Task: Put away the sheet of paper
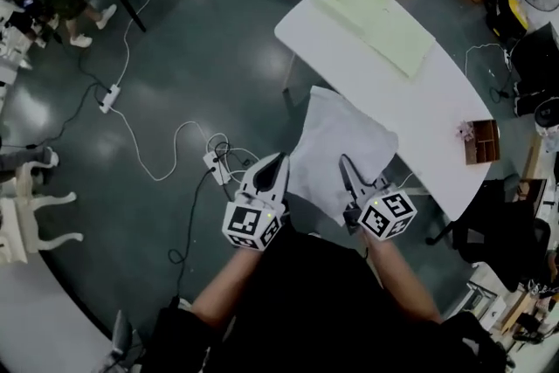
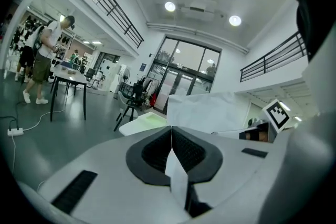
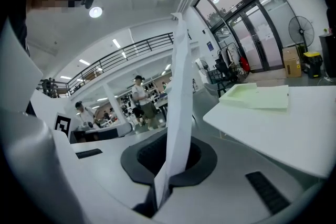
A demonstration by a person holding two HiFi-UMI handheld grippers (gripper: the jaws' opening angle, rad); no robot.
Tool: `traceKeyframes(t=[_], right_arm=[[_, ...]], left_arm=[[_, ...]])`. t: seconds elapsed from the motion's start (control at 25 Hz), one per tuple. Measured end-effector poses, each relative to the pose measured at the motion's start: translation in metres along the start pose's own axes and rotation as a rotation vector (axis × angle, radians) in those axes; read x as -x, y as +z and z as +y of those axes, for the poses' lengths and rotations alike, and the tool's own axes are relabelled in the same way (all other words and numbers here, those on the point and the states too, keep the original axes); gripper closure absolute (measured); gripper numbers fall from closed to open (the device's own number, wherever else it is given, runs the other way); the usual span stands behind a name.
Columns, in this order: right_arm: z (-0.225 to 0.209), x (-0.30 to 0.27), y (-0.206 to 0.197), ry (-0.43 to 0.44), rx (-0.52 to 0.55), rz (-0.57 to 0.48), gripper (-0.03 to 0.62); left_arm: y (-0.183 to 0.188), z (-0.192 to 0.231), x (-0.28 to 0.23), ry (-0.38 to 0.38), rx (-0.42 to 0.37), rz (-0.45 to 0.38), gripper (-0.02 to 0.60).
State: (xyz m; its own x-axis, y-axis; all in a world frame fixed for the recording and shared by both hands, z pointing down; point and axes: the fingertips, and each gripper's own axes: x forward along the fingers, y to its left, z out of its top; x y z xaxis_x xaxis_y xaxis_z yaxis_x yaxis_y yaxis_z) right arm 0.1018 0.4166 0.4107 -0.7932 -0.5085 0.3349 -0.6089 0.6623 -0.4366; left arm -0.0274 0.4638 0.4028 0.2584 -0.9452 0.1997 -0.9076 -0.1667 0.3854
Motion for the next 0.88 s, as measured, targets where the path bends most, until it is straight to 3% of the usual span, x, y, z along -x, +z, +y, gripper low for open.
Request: traceKeyframes(t=[0.4,0.6,0.88], right_arm=[[0.004,-0.108,0.06,-0.037,0.043,-0.006,0.595],[0.002,-0.147,0.084,-0.054,0.046,-0.017,0.595],[-0.013,-0.178,0.111,-0.1,0.046,-0.07,0.595]], left_arm=[[0.066,0.107,-0.031,-0.01,0.06,-0.068,0.577],[0.102,0.149,-0.042,0.011,0.041,-0.106,0.577],[0.113,0.18,-0.064,-0.012,0.062,-0.1,0.577]])
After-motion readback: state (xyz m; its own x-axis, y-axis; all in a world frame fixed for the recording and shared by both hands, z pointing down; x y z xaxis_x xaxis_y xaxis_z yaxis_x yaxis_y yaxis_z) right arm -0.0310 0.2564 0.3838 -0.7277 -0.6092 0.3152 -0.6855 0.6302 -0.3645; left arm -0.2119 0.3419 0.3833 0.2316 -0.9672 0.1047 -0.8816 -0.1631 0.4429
